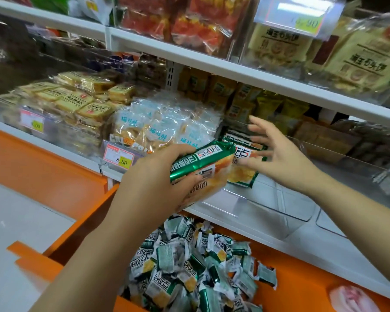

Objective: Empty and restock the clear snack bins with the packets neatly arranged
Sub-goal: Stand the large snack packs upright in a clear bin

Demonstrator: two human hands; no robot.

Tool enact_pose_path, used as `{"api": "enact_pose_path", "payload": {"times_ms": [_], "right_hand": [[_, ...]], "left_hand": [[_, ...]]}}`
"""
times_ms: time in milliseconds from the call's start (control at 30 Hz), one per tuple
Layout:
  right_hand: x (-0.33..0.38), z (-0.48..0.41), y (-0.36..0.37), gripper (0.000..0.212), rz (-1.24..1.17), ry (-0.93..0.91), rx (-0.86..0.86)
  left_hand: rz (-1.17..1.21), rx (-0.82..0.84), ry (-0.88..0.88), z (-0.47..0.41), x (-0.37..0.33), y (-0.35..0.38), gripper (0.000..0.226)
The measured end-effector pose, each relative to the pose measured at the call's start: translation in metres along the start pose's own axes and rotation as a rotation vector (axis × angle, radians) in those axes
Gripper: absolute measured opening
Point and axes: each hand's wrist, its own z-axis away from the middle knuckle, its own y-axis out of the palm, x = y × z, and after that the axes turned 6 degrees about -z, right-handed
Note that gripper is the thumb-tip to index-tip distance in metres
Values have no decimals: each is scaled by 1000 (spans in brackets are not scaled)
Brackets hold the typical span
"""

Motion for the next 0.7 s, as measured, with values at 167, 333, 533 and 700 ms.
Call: {"api": "enact_pose_path", "payload": {"times_ms": [167,333,533,700], "right_hand": [[48,22,1,67,500,-352,318],[39,31,-22,45,490,-302,162],[-13,18,-34,42,417,-69,-213],[-60,-12,5,39,326,157,-92]], "left_hand": [[-117,89,177,5,-15,12,48],[-21,27,193,2,-27,19,58],[-170,150,-17,-6,0,27,57],[-410,471,-33,-4,6,61,68]]}}
